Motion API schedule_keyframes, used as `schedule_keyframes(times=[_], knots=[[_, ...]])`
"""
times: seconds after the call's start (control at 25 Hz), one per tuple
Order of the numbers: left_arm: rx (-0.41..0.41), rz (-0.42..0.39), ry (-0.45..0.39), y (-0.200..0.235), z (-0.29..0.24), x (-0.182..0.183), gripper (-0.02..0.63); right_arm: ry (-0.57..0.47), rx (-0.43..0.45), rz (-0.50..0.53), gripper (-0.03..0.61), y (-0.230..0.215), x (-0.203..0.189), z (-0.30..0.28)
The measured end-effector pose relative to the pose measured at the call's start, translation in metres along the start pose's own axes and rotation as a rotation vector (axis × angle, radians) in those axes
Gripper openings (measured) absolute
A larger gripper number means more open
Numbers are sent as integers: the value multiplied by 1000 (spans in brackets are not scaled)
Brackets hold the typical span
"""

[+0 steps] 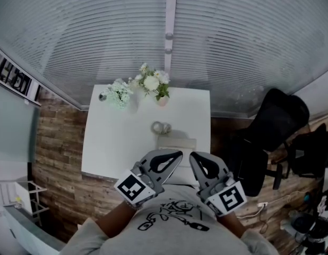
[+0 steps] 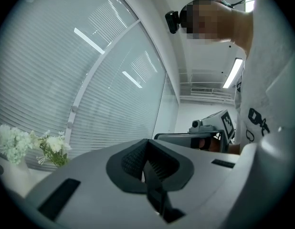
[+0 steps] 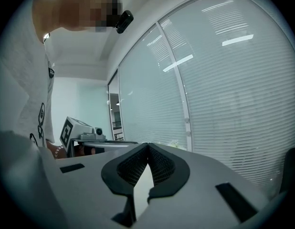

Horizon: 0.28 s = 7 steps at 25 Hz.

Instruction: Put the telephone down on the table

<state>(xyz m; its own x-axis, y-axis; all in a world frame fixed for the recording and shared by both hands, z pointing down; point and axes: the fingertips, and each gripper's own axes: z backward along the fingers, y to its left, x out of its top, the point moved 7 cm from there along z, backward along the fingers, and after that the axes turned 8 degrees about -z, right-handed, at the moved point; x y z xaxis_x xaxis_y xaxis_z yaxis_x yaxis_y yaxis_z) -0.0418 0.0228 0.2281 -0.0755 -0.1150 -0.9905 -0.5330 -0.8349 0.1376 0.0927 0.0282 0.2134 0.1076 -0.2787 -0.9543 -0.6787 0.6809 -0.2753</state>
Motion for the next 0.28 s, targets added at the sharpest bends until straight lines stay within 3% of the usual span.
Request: schedule_keyframes(times=[0.28], knots=[[3, 6, -4, 3, 0, 1, 3, -1, 0, -3, 34, -1, 3, -3]])
